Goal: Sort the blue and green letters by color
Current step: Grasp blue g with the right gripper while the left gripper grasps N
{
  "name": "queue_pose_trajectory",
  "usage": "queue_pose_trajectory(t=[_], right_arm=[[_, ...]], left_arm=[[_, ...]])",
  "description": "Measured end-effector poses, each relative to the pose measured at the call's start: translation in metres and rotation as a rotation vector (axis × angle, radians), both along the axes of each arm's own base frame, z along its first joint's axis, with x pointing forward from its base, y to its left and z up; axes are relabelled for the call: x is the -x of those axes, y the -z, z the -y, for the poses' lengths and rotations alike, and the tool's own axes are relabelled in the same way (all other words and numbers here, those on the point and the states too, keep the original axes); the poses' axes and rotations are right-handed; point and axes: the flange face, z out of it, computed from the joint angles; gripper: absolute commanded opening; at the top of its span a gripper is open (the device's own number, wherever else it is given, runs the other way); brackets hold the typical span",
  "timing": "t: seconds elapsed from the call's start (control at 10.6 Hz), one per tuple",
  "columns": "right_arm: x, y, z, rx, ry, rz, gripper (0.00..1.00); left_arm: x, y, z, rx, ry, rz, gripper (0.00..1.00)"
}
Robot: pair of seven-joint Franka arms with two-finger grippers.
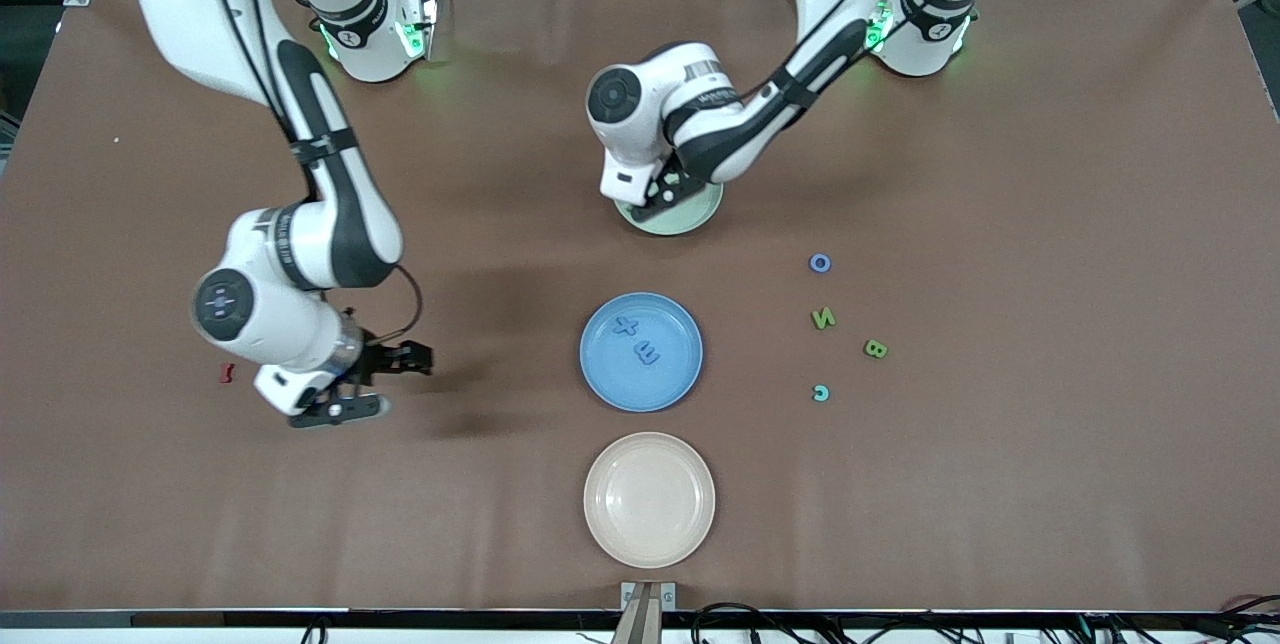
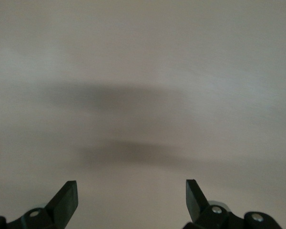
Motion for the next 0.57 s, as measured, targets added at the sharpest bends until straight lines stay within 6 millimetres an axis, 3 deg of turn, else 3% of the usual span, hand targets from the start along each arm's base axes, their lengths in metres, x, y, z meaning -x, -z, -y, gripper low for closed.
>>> queue_pose_trajectory(t=[0.28,0.38,0.57], right_arm=[[-0.003,-0.002,0.073,0.060,0.153,-0.023,1.00],[-0.003,-0.003,0.096,0.079,0.238,-0.025,1.00],[0.000,-0.001,0.123,0.100,0.412,-0.030,1.00]], left_arm=[[-0.095,-0.002,-0.078,0.004,-0.024,0.029,1.00],[-0.114,0.000,-0.103,0.000,-0.031,0.028,1.00],[-0.114,0.008,-0.127,0.030,-0.012,0.063,1.00]])
